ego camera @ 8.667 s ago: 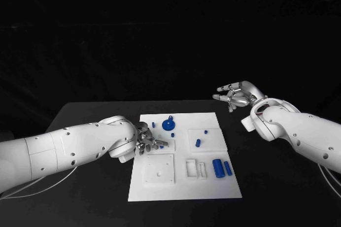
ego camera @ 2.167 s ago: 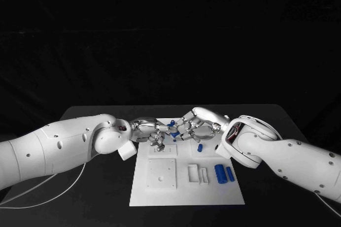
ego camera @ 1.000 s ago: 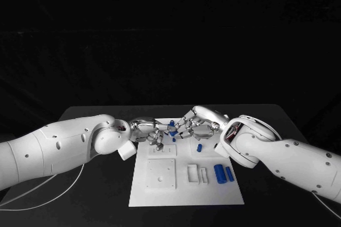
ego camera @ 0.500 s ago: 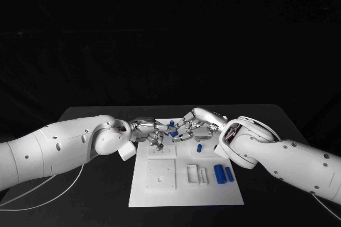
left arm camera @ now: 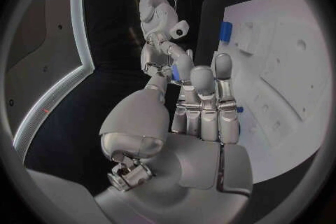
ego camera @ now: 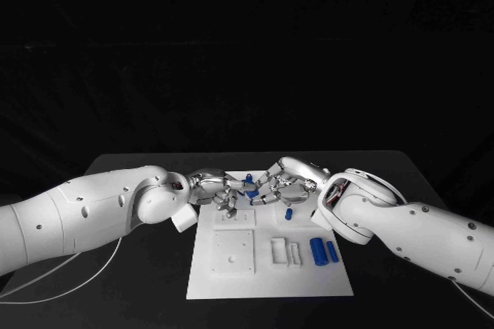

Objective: Assemble the parts on the task board

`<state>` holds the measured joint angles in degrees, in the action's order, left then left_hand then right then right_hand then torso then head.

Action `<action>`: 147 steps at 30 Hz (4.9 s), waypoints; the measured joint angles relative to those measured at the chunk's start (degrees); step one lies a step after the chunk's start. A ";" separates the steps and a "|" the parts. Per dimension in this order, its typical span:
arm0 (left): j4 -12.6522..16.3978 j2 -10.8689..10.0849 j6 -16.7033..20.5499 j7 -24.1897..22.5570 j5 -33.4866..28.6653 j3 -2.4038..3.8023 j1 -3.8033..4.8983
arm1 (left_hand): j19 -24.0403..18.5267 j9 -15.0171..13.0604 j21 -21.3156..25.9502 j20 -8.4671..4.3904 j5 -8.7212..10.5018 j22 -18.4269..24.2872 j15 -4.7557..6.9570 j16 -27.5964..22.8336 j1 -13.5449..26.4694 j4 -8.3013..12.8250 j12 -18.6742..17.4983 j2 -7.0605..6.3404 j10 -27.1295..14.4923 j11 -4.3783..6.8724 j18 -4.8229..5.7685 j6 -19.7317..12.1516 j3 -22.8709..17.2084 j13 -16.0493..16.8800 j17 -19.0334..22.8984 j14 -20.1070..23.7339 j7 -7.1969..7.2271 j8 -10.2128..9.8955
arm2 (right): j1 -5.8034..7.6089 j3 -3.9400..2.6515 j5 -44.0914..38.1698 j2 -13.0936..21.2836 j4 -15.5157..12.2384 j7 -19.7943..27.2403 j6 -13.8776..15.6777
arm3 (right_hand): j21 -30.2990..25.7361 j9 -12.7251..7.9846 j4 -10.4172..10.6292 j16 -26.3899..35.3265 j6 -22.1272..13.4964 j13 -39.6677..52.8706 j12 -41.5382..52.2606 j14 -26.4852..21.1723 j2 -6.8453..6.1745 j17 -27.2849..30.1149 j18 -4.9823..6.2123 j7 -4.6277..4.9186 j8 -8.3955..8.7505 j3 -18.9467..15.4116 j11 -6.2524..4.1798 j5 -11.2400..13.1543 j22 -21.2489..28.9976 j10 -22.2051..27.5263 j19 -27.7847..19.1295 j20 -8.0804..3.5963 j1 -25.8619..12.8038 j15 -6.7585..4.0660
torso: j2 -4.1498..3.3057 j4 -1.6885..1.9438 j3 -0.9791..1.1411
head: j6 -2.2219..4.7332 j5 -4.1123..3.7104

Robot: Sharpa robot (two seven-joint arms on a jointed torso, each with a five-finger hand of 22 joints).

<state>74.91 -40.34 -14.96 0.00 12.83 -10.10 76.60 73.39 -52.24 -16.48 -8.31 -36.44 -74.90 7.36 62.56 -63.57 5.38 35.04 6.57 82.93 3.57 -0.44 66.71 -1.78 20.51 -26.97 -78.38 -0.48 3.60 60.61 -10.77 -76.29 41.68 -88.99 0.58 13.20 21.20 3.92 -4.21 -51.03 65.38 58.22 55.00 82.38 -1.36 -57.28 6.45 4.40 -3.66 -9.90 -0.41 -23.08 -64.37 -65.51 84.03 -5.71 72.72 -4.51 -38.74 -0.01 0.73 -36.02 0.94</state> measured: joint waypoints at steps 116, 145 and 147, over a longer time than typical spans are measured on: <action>-0.21 0.73 3.40 4.19 2.41 0.01 0.01 | 0.21 0.23 -0.01 -0.20 -0.33 -0.02 -0.09 0.00 -0.37 -0.23 0.00 -0.08 0.12 -0.09 0.00 0.15 -0.24 -0.33 0.06 -0.35 0.12 0.00 | -0.03 2.23 -0.88 -2.35 0.93 -5.20 1.97 | 1.55 -0.04 2.32 -0.28 0.28 0.12 0.44 0.21 -0.76 -0.65 -0.35 0.01 0.13 1.47 -0.19 1.71 0.74 -0.21 -0.01 0.01 -1.21 -0.20 | -0.01 0.02 0.01 | -0.40 0.24; -0.79 0.92 3.40 4.20 4.38 0.03 0.04 | 0.20 0.01 -0.01 -0.20 -0.33 0.00 -0.27 0.00 -0.37 -0.23 0.00 -0.08 0.11 -0.09 0.00 0.16 -0.23 -0.43 0.06 -0.41 0.12 -0.12 | -0.06 2.28 -0.06 -2.37 0.98 -4.88 3.27 | 4.83 -0.28 2.62 -1.45 4.92 2.98 2.40 0.64 1.61 -1.97 -0.34 -1.96 0.49 12.45 -1.65 8.70 -0.62 -2.92 0.00 -0.43 -1.45 -0.61 | 0.00 -0.03 0.01 | -0.56 0.19; -0.82 0.92 3.41 4.23 4.51 0.03 0.03 | 0.20 0.02 -0.01 -0.20 -0.33 0.00 -0.28 0.00 -0.37 -0.22 0.00 -0.08 0.11 -0.09 0.00 0.15 -0.23 -0.43 0.06 -0.41 0.12 -0.12 | -0.06 2.28 -0.06 -2.49 1.02 -4.87 3.23 | 5.01 -0.33 1.71 -1.45 5.23 3.39 2.62 0.64 1.58 -2.02 -0.35 -2.24 0.49 15.00 -1.64 9.60 -0.78 -3.51 0.01 -0.43 -1.47 -0.62 | 0.00 -0.02 0.01 | -0.57 0.16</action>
<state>74.09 -39.41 -11.54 4.22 17.34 -10.07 76.63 73.60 -52.23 -16.49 -8.51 -36.77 -74.91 7.08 62.56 -63.94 5.15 35.04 6.49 83.04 3.48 -0.44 66.87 -2.01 20.08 -26.91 -78.79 -0.37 3.48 60.55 -8.48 -76.36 39.18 -87.97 -4.29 16.43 26.21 3.59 -2.50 -52.47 70.61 61.60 57.63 83.01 0.22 -59.30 6.10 2.16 -3.18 5.09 -2.05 -13.48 -65.16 -69.02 84.03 -6.14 71.25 -5.12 -38.74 -0.03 0.73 -36.58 1.10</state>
